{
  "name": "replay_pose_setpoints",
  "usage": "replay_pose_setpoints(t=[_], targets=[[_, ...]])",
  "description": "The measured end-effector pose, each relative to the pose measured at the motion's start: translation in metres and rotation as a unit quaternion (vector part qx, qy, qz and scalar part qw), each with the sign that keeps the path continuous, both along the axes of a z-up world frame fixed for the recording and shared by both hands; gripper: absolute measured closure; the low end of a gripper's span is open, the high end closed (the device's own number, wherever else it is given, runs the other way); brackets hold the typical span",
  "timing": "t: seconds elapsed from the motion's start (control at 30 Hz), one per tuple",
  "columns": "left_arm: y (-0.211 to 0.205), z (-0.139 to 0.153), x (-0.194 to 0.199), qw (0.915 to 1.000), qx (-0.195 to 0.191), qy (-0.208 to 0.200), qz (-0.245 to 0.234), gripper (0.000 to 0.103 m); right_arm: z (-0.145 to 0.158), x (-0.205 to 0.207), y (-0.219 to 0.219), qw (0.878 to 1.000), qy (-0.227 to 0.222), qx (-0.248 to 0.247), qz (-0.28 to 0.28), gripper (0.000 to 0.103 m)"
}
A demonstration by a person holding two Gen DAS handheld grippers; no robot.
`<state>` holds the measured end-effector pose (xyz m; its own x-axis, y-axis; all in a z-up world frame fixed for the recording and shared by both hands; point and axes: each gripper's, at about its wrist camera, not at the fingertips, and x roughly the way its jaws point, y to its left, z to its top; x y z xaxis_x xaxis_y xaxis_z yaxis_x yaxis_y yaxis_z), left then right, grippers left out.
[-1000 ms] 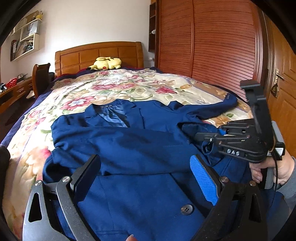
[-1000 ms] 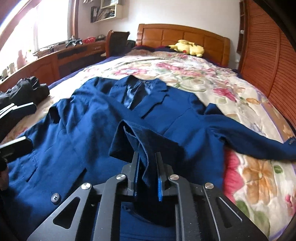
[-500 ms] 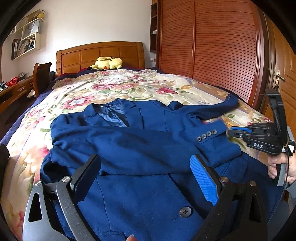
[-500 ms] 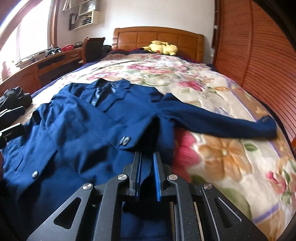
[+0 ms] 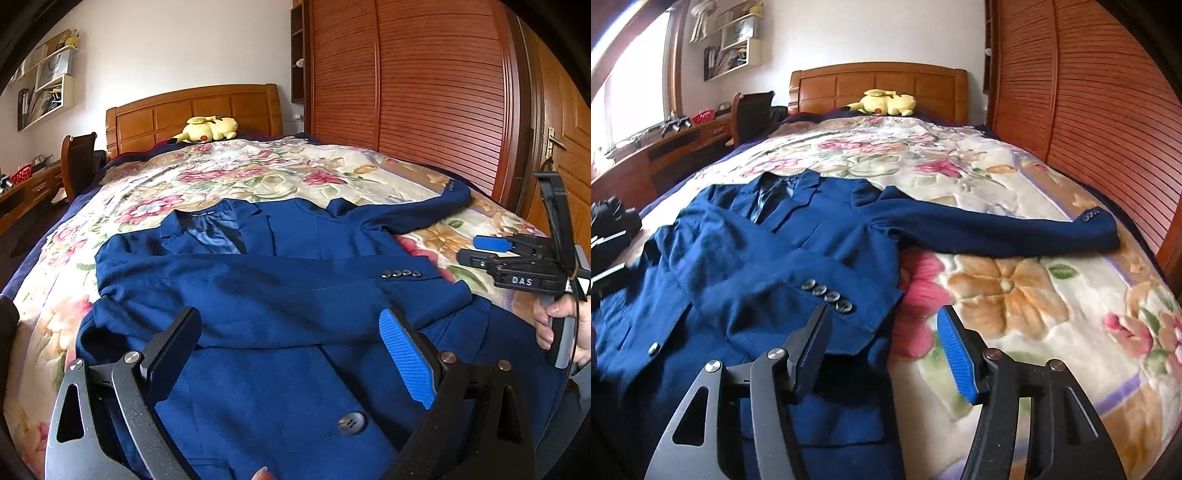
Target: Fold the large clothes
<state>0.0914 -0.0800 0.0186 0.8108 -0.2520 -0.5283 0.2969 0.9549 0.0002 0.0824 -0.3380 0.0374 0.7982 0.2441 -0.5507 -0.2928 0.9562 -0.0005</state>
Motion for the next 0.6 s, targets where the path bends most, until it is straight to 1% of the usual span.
replay_pose_setpoints(t=[0.13, 0.3, 0.37, 0.43, 0.6], targets=[[-0.019, -0.002, 0.006, 0.9999, 0.013, 0.001, -0.001, 0.006, 0.001, 0.004, -0.01, 1.0, -0.001, 0.015, -0.004, 0.042], [-0.038, -0.001, 0.019, 0.9997, 0.004, 0.019, -0.013, 0.006, -0.003, -0.003, -0.031, 0.999, -0.011, 0.031, -0.003, 0.042], [-0.048, 0.0, 0.025, 0.9995, 0.013, 0.023, -0.017, 0.006, -0.005, -0.005, -0.038, 1.0, -0.008, 0.028, 0.009, 0.042], [-0.064, 0.002, 0.032, 0.9991, 0.032, 0.021, -0.018, 0.006, -0.004, -0.005, -0.048, 0.999, -0.007, 0.027, 0.018, 0.042], [-0.099, 0.015, 0.054, 0.9977, 0.054, 0.019, -0.035, 0.006, -0.005, 0.0, -0.072, 1.0, -0.01, 0.017, 0.011, 0.042]])
